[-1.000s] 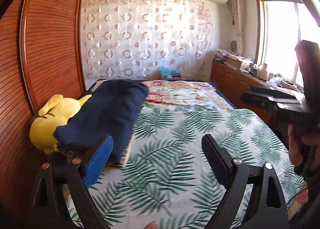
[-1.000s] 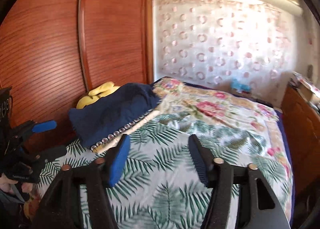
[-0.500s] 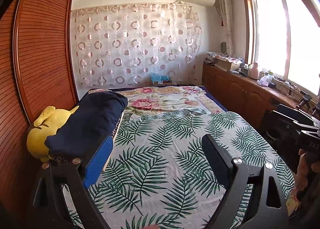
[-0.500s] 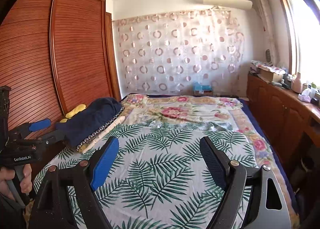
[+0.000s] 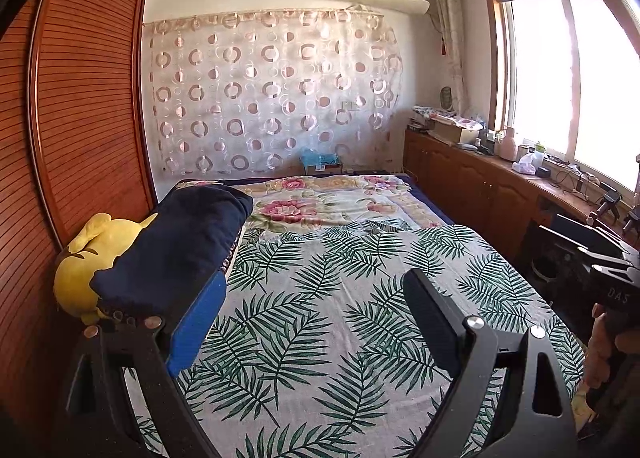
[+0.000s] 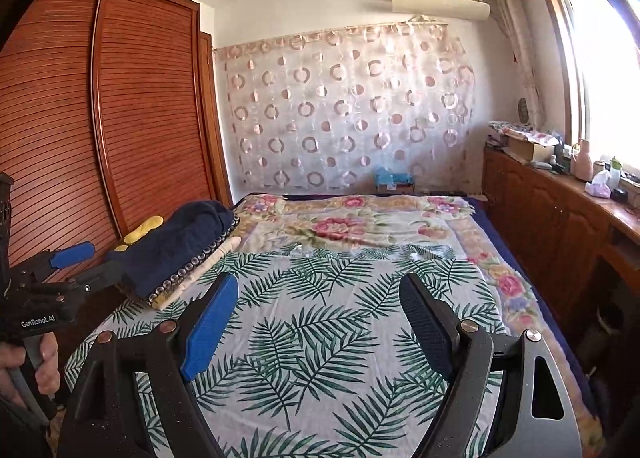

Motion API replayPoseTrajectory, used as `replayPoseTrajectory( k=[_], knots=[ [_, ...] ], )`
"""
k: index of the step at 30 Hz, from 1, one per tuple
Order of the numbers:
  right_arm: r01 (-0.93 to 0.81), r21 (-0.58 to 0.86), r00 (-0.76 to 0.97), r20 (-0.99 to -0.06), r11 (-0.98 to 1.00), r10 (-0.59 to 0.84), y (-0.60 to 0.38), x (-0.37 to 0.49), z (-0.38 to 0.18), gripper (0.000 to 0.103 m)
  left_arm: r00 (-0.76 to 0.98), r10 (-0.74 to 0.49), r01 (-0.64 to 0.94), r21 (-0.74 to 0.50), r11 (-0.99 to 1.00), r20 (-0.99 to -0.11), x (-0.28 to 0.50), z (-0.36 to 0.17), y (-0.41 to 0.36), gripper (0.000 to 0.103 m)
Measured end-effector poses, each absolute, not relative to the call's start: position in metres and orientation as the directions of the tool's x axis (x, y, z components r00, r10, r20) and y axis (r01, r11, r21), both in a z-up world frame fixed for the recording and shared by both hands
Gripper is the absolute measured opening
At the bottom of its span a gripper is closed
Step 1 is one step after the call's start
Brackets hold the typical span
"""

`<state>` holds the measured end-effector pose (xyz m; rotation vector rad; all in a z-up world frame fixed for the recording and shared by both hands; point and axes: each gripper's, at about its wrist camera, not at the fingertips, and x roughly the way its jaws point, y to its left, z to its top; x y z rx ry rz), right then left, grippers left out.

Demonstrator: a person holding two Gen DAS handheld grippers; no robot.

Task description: Fold small clothes

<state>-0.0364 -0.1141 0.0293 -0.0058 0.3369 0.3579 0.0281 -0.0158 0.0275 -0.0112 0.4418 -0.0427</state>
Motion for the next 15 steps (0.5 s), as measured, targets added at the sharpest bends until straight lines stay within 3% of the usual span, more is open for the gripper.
replayPoseTrajectory(
  k=[15],
  knots=[
    [-0.344, 0.048, 0.883, -0.323, 0.938, 0.341, -0.13, -0.04, 0.033, 0.084, 0.907, -0.037, 0.03, -0.023, 0.999, -0.419, 0.022, 0.032, -0.018, 0.091]
  ],
)
